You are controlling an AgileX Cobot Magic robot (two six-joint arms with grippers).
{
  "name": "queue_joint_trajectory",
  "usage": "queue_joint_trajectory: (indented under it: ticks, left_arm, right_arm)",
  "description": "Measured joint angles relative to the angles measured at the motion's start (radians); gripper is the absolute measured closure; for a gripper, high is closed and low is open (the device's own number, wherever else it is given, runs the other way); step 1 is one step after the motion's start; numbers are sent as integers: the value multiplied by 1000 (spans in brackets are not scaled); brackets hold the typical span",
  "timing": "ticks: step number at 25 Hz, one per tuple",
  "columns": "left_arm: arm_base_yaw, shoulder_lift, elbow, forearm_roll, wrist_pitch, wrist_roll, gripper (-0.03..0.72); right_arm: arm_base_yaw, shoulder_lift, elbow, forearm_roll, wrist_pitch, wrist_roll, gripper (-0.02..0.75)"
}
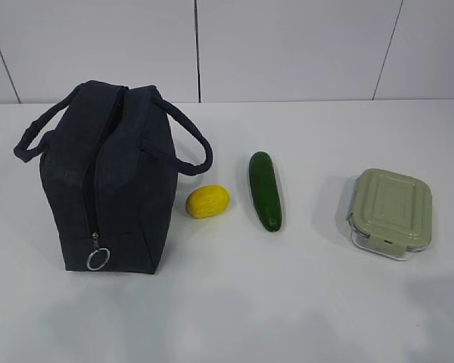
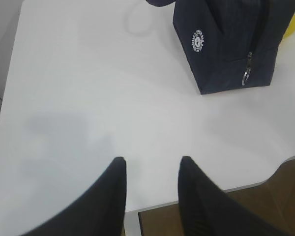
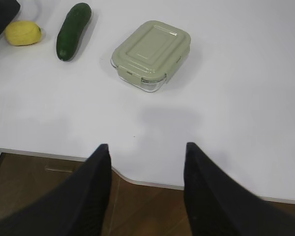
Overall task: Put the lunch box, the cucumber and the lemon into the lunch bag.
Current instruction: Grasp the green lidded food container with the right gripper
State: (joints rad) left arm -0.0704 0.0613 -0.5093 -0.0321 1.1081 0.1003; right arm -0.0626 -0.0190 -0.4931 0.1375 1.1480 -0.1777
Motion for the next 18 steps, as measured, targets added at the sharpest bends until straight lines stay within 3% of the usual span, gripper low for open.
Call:
queue_joint_trajectory:
  ticks: [9,18]
  left_arm:
    - [0,0,0,57,0,0,450]
    - [0,0,0,57,0,0,450]
  right_arm:
    - [0,0,2,39,-1,11,375]
    - [0,148,-4,103,-40,293,375]
